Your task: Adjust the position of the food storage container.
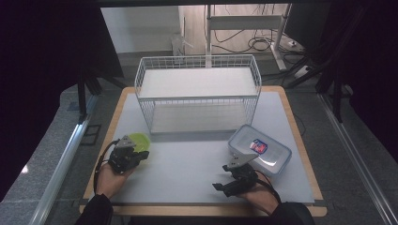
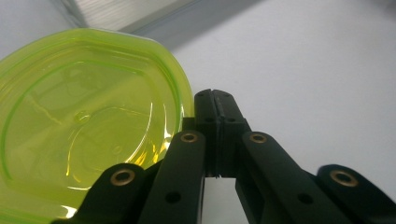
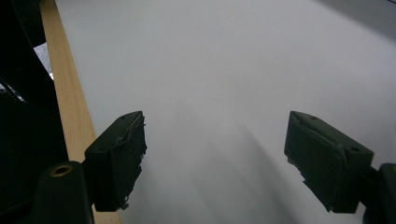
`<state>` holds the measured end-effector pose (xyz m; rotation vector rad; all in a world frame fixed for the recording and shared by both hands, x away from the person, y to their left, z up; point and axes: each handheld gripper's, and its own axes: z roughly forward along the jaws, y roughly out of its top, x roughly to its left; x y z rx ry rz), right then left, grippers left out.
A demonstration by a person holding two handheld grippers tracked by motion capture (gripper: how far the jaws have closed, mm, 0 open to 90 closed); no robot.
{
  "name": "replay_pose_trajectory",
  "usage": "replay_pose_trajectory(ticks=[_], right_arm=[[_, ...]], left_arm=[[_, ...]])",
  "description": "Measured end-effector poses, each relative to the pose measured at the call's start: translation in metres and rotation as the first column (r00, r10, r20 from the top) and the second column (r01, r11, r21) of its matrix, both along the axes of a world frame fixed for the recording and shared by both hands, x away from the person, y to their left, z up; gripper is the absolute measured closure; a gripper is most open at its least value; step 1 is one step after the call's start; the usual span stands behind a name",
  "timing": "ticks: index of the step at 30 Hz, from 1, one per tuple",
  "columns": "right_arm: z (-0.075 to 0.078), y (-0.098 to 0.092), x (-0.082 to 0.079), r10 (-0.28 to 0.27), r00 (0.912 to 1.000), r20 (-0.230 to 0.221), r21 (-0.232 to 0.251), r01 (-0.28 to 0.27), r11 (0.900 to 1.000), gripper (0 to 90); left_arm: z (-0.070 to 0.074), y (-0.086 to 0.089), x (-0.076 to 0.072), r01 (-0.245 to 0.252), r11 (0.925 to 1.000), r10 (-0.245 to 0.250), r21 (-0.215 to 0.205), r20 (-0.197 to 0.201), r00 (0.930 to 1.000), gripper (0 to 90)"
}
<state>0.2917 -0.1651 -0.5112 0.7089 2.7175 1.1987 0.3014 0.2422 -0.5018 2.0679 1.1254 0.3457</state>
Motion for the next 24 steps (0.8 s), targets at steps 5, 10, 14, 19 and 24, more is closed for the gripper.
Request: replay_pose_trajectory(ticks=[5, 10, 14, 19, 24], right_arm=[[0.0, 0.0, 0.0, 0.001, 1.0, 0.0, -0.001, -0.001, 1.0, 20.9], [0.002, 0.0, -0.001, 0.001, 0.9999, -0.011, 0.011, -0.001, 1.0, 25.0], [0.009, 0.0, -0.003, 0.007, 1.0, 0.0, 0.032, -0.007, 0.999, 33.7], [0.023, 0.0, -0.007, 0.02, 0.9994, 0.027, 0.06, -0.021, 0.998, 57.3], [0.04, -0.009, -0.006, -0.036, 0.9931, 0.112, 0.057, 0.03, 0.998, 79.3]], left_arm=[[-0.001, 0.005, 0.003, -0.013, 0.9998, 0.013, -0.015, -0.003, 0.9999, 89.7], [0.003, -0.001, -0.001, 0.009, 0.9987, -0.008, -0.05, 0.021, 0.9997, 84.6], [0.004, -0.01, -0.003, 0.036, 0.998, -0.033, -0.052, 0.045, 0.9984, 71.4], [0.006, -0.021, -0.007, 0.074, 0.9954, -0.068, -0.06, 0.1, 0.9927, 48.2], [0.004, -0.03, -0.004, 0.106, 0.9897, -0.095, -0.096, 0.113, 0.989, 28.3]])
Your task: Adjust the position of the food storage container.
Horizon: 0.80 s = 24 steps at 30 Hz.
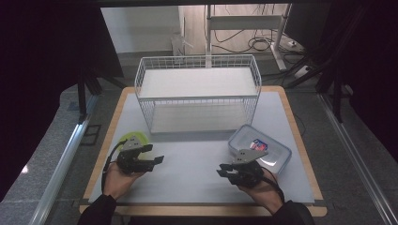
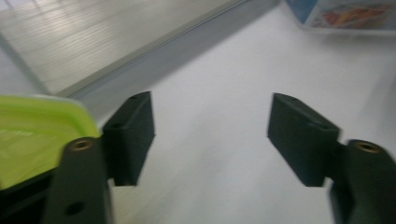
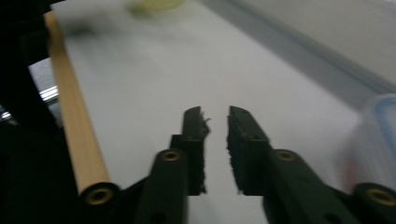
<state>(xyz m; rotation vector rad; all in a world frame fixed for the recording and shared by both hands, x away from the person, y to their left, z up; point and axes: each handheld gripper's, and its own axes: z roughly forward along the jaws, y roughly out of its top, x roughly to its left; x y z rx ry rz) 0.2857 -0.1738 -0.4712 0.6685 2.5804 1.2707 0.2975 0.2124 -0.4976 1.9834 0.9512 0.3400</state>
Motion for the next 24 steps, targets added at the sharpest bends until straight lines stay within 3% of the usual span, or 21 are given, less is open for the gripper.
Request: replay_pose_trajectory(ticks=[3, 5, 9, 13, 14, 15, 19, 24], right_arm=[[0.007, -0.013, 0.005, -0.072, 0.9971, 0.027, 0.0, 0.072, 0.997, 89.2], [0.011, -0.023, 0.01, -0.129, 0.9907, 0.043, 0.005, 0.129, 0.992, 90.0], [0.018, -0.048, 0.019, -0.252, 0.9646, 0.079, 0.012, 0.252, 0.968, 90.0], [0.019, -0.078, 0.03, -0.371, 0.9227, 0.106, 0.015, 0.371, 0.928, 90.0], [0.019, -0.093, 0.034, -0.423, 0.8994, 0.111, 0.022, 0.423, 0.906, 90.0], [0.019, -0.093, 0.034, -0.423, 0.8994, 0.111, 0.022, 0.423, 0.906, 90.0], [0.02, -0.119, 0.035, -0.499, 0.8576, 0.125, 0.022, 0.5, 0.866, 90.0], [0.017, -0.143, 0.033, -0.563, 0.8171, 0.124, 0.011, 0.566, 0.824, 90.0]], left_arm=[[-0.001, -0.004, 0.002, 0.008, 0.9998, -0.008, -0.016, 0.003, 1.0, 24.9], [-0.001, -0.007, 0.004, 0.015, 0.9996, -0.015, -0.024, 0.006, 0.9999, 23.8], [-0.002, -0.018, 0.007, 0.046, 0.9988, -0.046, -0.018, 0.013, 0.9988, 23.8], [-0.003, -0.031, 0.011, 0.075, 0.9971, -0.075, 0.011, 0.017, 0.9971, 27.3], [-0.003, -0.034, 0.013, 0.078, 0.9968, -0.078, 0.013, 0.016, 0.9968, 30.8], [-0.004, -0.036, 0.015, 0.08, 0.9967, -0.08, 0.015, 0.017, 0.9966, 30.8], [-0.003, -0.045, 0.022, 0.097, 0.9953, -0.097, -0.005, 0.009, 0.9953, 43.9], [0.001, -0.056, 0.034, 0.126, 0.9913, -0.125, -0.039, 0.003, 0.9921, 63.8]])
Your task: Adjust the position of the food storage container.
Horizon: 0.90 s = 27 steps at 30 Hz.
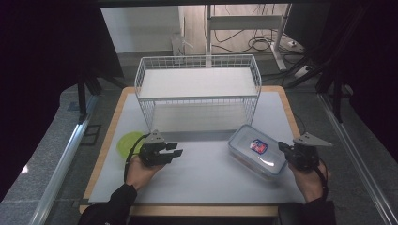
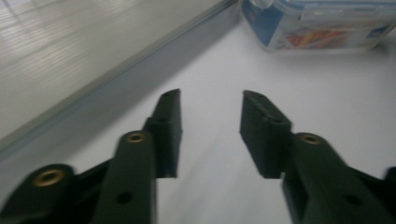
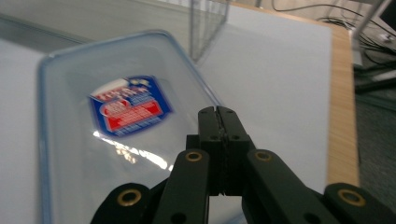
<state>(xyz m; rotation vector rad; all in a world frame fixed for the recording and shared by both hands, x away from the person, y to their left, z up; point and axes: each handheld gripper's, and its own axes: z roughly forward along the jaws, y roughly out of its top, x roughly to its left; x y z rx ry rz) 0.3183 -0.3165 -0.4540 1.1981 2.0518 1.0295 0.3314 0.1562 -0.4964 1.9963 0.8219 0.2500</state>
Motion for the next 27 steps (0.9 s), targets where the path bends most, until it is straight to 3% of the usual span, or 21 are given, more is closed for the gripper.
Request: replay_pose_trajectory(ticks=[5, 10, 14, 15, 21, 27], right_arm=[[-0.005, -0.02, -0.008, -0.088, 0.996, -0.015, -0.019, 0.088, 0.996, 90.0], [-0.014, -0.036, -0.016, -0.18, 0.9823, -0.051, -0.024, 0.179, 0.984, 90.0], [-0.022, -0.038, -0.018, -0.176, 0.9783, -0.109, -0.015, 0.176, 0.984, 90.0], [-0.025, -0.037, -0.019, -0.175, 0.974, -0.144, -0.005, 0.176, 0.984, 90.0], [-0.028, -0.031, -0.02, -0.164, 0.9644, -0.208, -0.004, 0.167, 0.986, 90.0], [-0.032, -0.028, -0.013, -0.153, 0.9607, -0.231, 0.003, 0.158, 0.987, 90.0]], left_arm=[[0.004, -0.022, 0.018, 0.028, 0.9995, -0.028, -0.014, 0.01, 0.9996, 79.9], [0.002, -0.049, 0.033, 0.059, 0.9983, -0.059, 0.004, -0.001, 0.9983, 85.2], [-0.001, -0.068, 0.042, 0.069, 0.9976, -0.069, 0.009, -0.016, 0.9975, 85.6], [-0.001, -0.072, 0.044, 0.068, 0.9977, -0.068, 0.0, -0.017, 0.9975, 85.6], [-0.002, -0.087, 0.052, 0.087, 0.9961, -0.086, 0.015, -0.022, 0.996, 85.5], [-0.002, -0.098, 0.057, 0.092, 0.9955, -0.092, 0.021, -0.023, 0.9955, 85.4]])
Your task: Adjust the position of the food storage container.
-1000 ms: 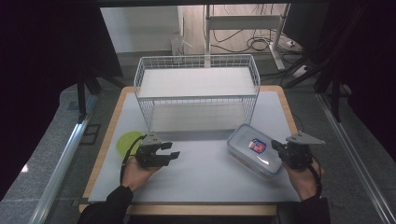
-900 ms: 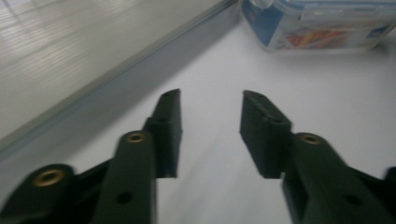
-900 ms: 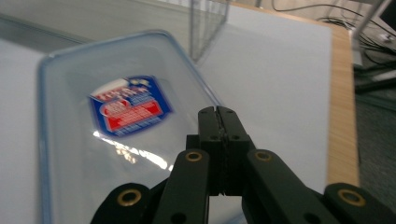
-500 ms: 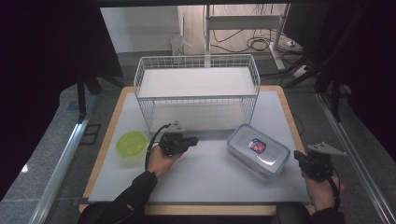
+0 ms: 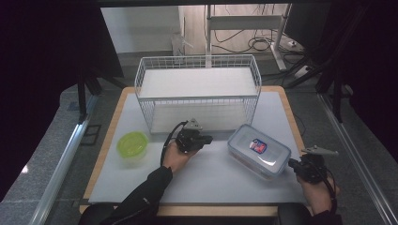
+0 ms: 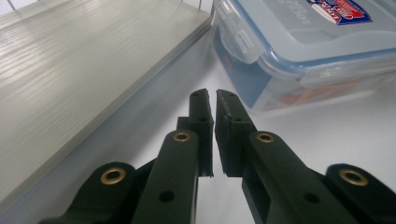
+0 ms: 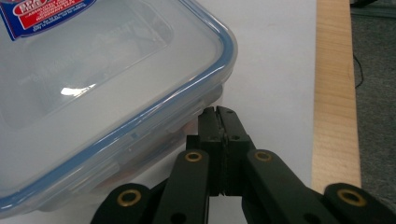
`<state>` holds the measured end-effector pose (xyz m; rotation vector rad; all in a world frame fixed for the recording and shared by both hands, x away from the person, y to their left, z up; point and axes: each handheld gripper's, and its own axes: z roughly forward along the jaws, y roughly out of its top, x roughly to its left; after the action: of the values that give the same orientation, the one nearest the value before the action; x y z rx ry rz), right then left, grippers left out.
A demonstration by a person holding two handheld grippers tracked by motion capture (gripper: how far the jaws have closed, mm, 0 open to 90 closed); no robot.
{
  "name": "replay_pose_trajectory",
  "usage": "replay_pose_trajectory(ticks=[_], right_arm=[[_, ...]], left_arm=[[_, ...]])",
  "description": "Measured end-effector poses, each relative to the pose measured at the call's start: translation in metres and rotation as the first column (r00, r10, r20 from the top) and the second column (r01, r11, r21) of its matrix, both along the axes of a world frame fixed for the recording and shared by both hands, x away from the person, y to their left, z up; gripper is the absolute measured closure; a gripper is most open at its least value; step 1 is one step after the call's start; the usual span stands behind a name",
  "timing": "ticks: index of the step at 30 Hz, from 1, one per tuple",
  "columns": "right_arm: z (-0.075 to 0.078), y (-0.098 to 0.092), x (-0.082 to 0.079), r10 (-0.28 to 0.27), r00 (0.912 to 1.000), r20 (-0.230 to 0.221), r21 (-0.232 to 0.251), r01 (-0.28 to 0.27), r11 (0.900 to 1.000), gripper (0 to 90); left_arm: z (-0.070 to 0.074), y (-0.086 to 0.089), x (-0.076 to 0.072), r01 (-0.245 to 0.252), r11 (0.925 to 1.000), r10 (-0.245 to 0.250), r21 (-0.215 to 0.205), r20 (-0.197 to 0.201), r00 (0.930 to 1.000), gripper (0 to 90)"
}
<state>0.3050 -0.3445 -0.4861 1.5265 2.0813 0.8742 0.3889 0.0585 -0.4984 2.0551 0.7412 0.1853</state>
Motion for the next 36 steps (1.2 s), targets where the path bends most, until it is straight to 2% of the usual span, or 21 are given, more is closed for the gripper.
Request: replay_pose_trajectory(ticks=[7, 13, 14, 18, 27, 36], right_arm=[[-0.001, 0.005, 0.018, 0.02, 0.9998, 0.004, 0.015, -0.02, 1.0, 90.0], [-0.002, 0.013, 0.034, 0.045, 0.999, 0.006, 0.01, -0.045, 0.999, 90.0], [-0.002, 0.014, 0.037, 0.049, 0.9988, 0.006, 0.009, -0.049, 0.999, 90.0], [-0.002, 0.019, 0.042, 0.064, 0.998, 0.006, 0.007, -0.064, 0.998, 90.0], [-0.004, 0.03, 0.046, 0.111, 0.9938, 0.007, 0.023, -0.111, 0.994, 90.0], [-0.006, 0.053, 0.05, 0.195, 0.9807, 0.004, 0.025, -0.195, 0.98, 90.0]], left_arm=[[-0.003, -0.013, 0.011, -0.005, 0.9999, 0.005, 0.013, -0.008, 1.0, 85.0], [-0.008, -0.024, 0.024, -0.028, 0.9995, 0.028, 0.017, -0.018, 0.9994, 84.7], [-0.009, -0.026, 0.028, -0.032, 0.999, 0.032, 0.033, -0.021, 0.9993, 84.6], [-0.013, -0.031, 0.036, -0.033, 0.9994, 0.033, 0.013, -0.041, 0.9986, 84.5], [-0.012, -0.018, 0.026, -0.061, 0.9979, 0.062, 0.022, -0.063, 0.9961, 89.5], [-0.009, 0.011, 0.006, -0.099, 0.9943, 0.102, 0.041, -0.087, 0.991, 89.7]])
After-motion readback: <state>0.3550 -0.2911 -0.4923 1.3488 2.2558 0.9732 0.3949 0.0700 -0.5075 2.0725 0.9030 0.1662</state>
